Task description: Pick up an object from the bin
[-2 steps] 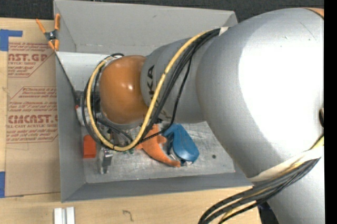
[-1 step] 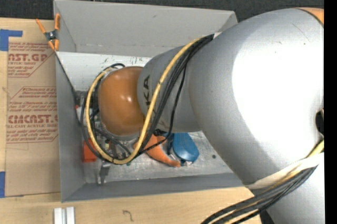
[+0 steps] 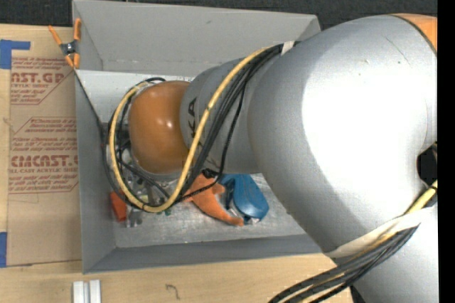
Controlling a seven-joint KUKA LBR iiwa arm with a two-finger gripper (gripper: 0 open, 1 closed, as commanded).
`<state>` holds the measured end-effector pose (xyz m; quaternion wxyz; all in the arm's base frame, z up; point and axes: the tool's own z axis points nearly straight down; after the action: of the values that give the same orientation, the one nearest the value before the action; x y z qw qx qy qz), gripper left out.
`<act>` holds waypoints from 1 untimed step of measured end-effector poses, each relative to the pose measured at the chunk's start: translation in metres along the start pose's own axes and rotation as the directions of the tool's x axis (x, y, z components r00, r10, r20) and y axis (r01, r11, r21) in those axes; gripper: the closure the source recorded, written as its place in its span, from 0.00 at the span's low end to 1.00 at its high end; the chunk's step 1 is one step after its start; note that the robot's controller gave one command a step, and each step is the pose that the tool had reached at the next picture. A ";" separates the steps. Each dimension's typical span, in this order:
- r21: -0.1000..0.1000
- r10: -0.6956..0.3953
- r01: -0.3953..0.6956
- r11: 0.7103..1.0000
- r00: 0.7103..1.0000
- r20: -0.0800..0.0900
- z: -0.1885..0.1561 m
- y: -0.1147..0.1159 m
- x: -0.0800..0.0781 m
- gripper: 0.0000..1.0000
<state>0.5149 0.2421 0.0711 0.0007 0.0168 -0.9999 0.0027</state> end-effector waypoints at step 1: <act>0.000 0.000 0.000 1.000 1.000 0.000 0.000 0.000 0.000 1.00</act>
Offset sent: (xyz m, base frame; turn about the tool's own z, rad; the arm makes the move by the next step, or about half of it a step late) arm 0.0065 -0.0010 0.1296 0.0189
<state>0.5149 0.2421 0.0711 0.0008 0.0167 -0.9999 0.0026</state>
